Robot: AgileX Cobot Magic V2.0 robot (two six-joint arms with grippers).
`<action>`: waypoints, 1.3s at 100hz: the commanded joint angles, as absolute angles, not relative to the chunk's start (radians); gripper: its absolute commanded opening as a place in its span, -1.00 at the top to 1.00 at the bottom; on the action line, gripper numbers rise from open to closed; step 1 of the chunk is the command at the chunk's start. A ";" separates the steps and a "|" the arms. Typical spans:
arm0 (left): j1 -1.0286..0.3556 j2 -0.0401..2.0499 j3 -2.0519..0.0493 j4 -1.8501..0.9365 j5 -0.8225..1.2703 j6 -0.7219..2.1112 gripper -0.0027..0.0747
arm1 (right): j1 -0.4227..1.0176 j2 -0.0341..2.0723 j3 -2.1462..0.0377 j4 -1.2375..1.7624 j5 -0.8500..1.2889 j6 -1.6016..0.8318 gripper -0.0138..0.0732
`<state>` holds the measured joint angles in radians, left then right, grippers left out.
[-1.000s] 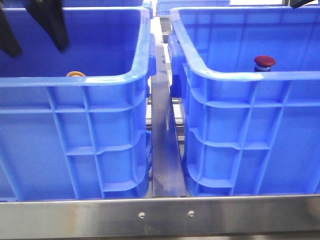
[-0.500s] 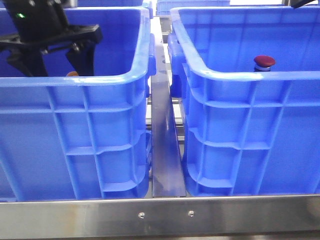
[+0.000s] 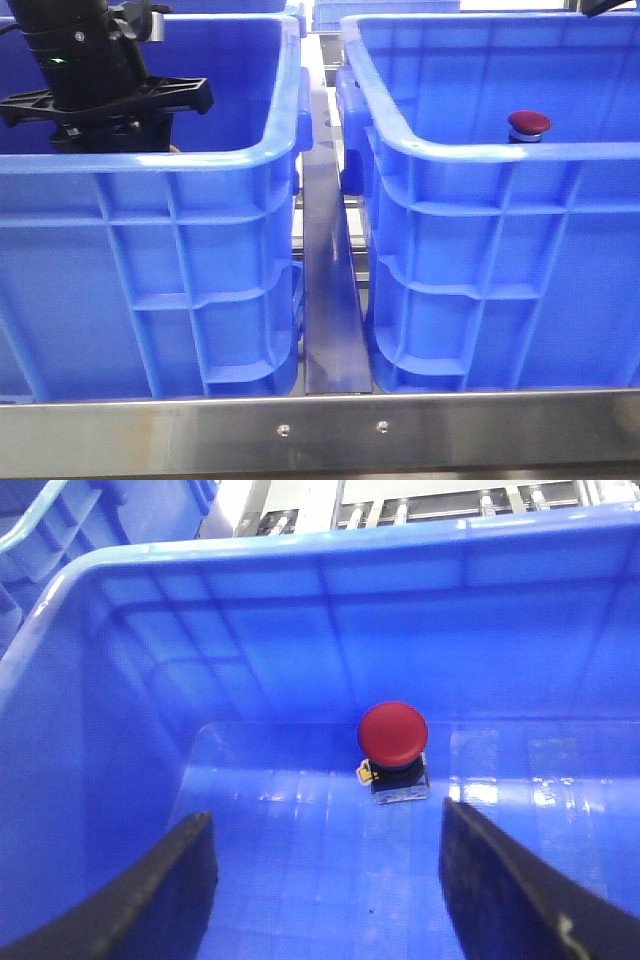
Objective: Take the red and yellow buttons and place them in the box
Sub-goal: 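Move the left gripper back down toward a yellow-capped button, then grasp the yellow-capped button with the left gripper and lift it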
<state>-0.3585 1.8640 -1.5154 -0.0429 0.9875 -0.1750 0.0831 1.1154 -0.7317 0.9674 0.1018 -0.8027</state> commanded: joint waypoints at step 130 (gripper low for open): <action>-0.795 1.375 -1.359 -0.057 0.742 -0.024 0.98 | 0.083 1.093 -0.868 1.041 0.358 -0.791 -0.46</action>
